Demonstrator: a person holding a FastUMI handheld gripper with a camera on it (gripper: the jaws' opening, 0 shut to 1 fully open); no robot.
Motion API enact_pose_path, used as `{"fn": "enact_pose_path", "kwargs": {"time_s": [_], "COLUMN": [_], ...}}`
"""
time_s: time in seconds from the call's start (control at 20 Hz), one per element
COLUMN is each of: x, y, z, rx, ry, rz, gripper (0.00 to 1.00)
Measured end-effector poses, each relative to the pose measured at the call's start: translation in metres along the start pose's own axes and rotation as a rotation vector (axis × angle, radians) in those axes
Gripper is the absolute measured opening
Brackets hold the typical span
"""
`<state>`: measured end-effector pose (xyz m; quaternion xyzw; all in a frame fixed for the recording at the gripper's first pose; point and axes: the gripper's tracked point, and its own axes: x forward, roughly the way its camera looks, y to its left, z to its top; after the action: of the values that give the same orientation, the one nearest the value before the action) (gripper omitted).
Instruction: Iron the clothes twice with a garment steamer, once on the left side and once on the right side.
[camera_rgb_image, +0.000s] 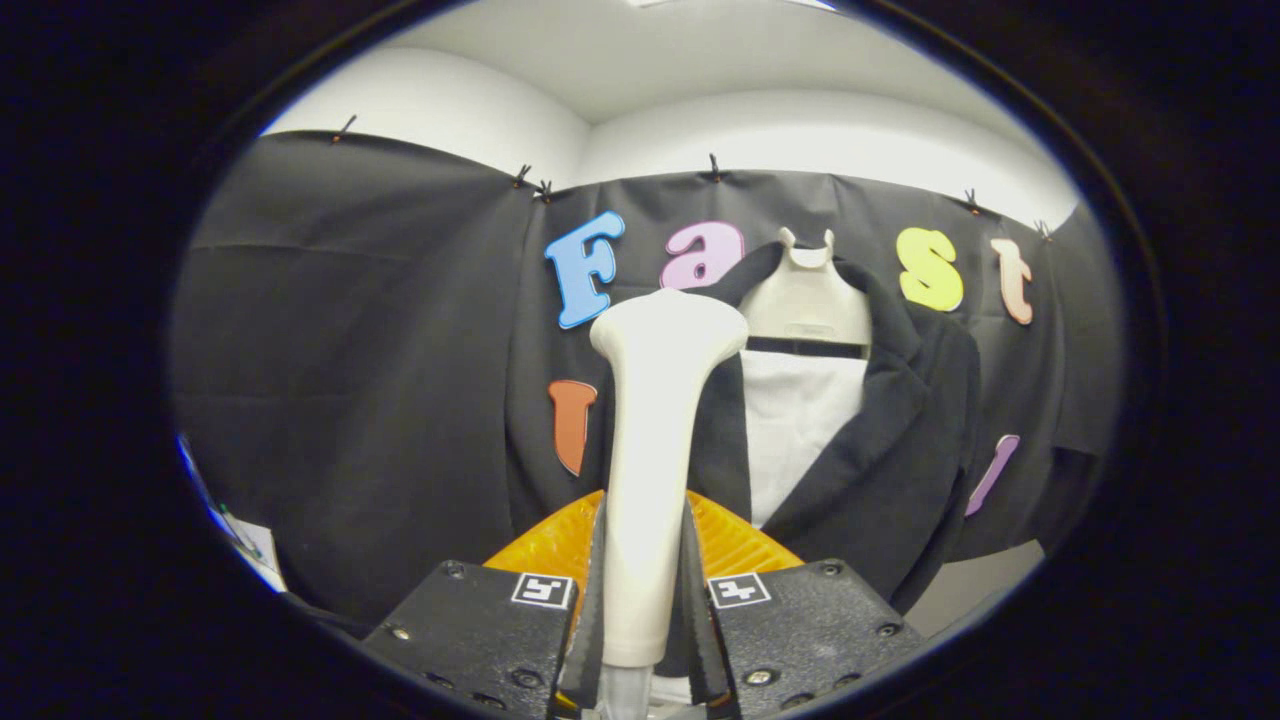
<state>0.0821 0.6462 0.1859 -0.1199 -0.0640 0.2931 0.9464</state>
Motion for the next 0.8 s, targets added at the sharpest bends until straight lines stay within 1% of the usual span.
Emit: {"fn": "enact_pose_path", "kwargs": {"time_s": [0.15,0.3,0.45,0.55,0.8], "x": [0.023,0.033,0.036,0.036,0.026], "y": [0.001,-0.001,-0.005,-0.004,-0.009], "z": [-0.001,-0.02,-0.04,-0.057,-0.089], "rx": [-0.007,-0.008,-0.015,-0.011,-0.02], "ry": [0.018,0.062,0.095,0.127,0.179], "rz": [-0.017,-0.024,-0.026,-0.012,-0.002], "gripper": [0.36,0.36,0.36,0.36,0.36]}}
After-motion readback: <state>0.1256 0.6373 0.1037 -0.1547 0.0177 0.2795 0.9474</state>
